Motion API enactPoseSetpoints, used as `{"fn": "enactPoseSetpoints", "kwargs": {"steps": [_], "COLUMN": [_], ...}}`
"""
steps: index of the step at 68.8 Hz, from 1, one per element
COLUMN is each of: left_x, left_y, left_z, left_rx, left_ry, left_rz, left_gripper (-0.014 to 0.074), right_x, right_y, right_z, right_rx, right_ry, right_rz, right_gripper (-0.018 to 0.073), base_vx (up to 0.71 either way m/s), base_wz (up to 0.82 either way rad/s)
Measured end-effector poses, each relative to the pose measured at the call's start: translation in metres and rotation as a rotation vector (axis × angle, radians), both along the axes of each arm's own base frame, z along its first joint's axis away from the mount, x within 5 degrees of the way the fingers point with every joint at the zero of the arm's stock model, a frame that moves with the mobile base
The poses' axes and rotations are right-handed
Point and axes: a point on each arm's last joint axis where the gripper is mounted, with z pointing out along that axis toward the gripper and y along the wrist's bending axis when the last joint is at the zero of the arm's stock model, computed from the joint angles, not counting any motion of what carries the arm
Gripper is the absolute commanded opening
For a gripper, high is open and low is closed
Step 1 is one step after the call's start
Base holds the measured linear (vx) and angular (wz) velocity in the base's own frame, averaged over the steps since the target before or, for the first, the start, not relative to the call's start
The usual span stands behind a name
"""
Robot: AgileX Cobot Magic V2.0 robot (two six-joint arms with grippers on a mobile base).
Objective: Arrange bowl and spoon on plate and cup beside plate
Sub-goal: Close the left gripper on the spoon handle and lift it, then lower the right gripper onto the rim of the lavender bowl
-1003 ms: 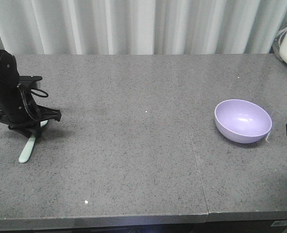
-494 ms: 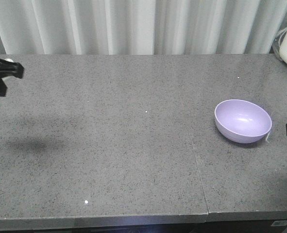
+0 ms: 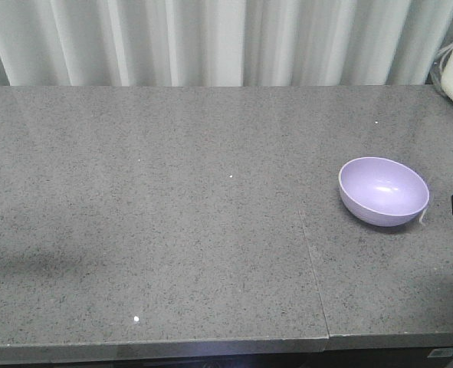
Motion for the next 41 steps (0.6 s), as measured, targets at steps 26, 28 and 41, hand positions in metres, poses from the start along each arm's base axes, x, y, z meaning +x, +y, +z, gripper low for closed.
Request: {"fn": "enactPoseSetpoints", "kwargs": {"steps": [26, 28, 41], "left_x": [0.0, 0.0, 0.0], "left_y": [0.0, 0.0, 0.0], "left_z": [0.0, 0.0, 0.0], "left_rx": [0.0, 0.0, 0.0], "left_ry": [0.003, 0.003, 0.003], "left_rz": [0.0, 0.0, 0.0], "left_gripper": [-0.0006, -0.0006, -0.0006], "right_x": [0.03, 0.036, 0.081], "right_y": [-0.005, -0.005, -0.006], "right_z": [-0.002, -0.003, -0.012], "right_rx": [0.003, -0.005, -0.036], "right_ry": [-0.028, -0.022, 0.031], "right_rz": [-0.117, -0.121, -0.136], "right_gripper": [0.0483, 0.0483, 0.0483], "base_vx": [0.0, 0.0, 0.0], "base_wz": [0.0, 0.0, 0.0]}}
